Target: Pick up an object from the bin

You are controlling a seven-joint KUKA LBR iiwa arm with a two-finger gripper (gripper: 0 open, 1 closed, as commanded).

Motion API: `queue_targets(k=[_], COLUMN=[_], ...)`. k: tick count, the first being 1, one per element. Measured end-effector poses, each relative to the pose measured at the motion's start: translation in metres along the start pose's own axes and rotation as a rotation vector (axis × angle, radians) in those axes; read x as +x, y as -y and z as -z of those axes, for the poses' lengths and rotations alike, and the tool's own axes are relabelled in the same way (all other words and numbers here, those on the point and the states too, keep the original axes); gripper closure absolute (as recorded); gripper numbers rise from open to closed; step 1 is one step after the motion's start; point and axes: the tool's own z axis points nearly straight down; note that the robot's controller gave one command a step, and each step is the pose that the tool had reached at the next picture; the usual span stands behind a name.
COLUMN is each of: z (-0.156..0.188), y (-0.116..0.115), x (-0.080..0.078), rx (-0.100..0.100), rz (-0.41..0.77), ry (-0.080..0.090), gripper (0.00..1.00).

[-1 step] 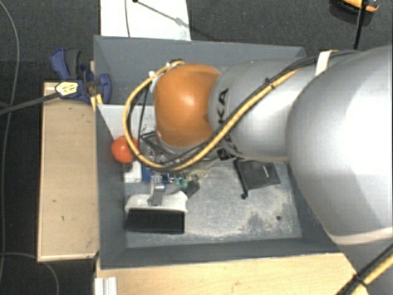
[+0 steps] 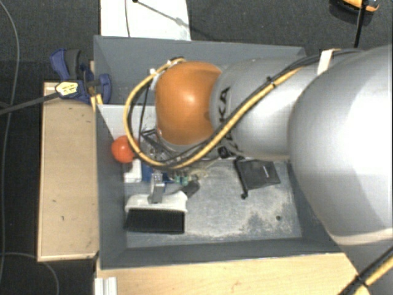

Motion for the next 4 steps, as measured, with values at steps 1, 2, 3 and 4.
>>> queue_targets(k=[1, 2, 3, 4], z=[-0.024, -0.037, -0.038, -0.050], y=[0.008, 0.016, 0.036, 0.039], x=[0.024, 0.041, 0.047, 0.046], rx=[0.000, 0.000, -0.003, -0.004], rz=[-0.044, 0.011, -0.117, -0.197], ry=[-0.002, -0.001, -0.001, -0.001], gripper=[0.00, 0.00, 0.00, 0.00])
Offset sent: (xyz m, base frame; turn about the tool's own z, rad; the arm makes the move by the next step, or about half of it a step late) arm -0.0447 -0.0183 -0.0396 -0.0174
